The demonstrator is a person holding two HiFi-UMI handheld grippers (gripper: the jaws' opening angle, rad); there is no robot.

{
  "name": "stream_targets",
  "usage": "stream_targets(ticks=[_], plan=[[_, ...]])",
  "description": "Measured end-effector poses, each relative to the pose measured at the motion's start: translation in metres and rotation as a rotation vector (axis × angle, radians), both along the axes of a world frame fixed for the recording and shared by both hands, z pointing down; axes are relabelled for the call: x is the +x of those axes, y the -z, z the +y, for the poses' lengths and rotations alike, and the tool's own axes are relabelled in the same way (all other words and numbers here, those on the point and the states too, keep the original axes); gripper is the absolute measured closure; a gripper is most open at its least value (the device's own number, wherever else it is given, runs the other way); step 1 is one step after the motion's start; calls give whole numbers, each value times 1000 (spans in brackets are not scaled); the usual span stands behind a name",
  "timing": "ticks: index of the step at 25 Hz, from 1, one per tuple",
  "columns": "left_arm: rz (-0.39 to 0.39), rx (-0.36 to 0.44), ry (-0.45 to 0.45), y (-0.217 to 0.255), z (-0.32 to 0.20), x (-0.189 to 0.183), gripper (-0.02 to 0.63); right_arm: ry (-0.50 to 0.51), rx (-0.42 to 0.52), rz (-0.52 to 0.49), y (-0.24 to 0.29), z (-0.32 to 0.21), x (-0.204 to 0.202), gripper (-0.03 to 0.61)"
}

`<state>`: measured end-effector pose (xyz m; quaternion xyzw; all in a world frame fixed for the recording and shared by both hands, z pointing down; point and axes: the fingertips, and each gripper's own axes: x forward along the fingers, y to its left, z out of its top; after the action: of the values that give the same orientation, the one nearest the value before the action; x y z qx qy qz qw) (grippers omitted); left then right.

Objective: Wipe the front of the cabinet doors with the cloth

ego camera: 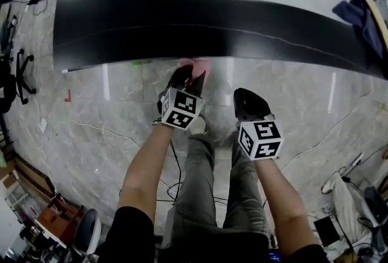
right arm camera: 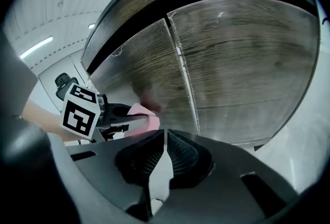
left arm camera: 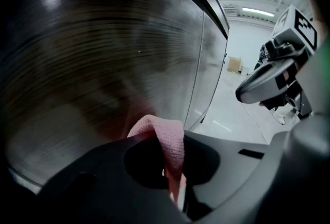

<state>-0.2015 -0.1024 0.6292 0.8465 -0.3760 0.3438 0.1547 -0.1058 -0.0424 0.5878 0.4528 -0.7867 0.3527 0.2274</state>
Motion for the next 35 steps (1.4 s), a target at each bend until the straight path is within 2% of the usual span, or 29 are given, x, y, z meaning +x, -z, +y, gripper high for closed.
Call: stream_targets(ticks=[5,18,28,35], plan=[[-17,6,-59,-1,0,34,601,-40,4,-6,0,3,27,535],[9,8,-140,2,-2,111,601,-131,3,-13,1,14,88,535],[6,8,-147,9,10,144,601,-140,12,-25,5,19,121,535],[29,12,-109,26,25,151,601,-149,17,-34,10,24,137,535]])
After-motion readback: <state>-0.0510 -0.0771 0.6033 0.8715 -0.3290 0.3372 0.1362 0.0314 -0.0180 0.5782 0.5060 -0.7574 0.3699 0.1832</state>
